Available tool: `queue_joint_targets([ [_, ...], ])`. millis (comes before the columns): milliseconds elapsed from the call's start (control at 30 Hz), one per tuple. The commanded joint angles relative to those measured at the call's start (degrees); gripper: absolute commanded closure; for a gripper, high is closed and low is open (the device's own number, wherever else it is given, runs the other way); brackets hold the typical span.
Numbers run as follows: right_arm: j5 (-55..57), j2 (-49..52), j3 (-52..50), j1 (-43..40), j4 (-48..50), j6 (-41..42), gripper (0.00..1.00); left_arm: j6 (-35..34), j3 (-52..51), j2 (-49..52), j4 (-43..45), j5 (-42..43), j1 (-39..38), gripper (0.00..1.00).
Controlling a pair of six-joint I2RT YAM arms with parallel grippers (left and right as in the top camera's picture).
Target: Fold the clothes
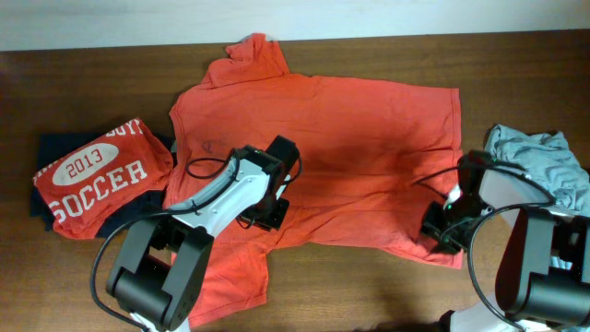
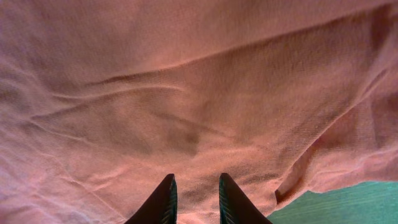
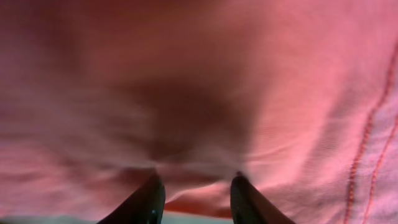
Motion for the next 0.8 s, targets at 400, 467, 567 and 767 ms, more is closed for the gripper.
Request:
queue_joint_targets([
  [400,29.6,-0.4,0.1,0.2,0.1,12.9,0.61,1.2,-0.2,0.4,0.1,-0.4,0.2,0.77],
  [467,29.7,-0.4,1.1,0.2,-1.0,12.9,0.61,1.1,-0.2,0.4,0.0,-0.4,0.2,0.77],
  [567,26.9,-0.4,2.8,0.2,-2.4,10.5,0.61,1.1,-0.2,0.4,-0.1,-0.4,0.2,0.77],
  [767,13.0,-4.7,4.9,0.2,-1.3,0.3,0.61,1.1,1.7,0.2,-3.0,-1.2,0.2,0.78],
])
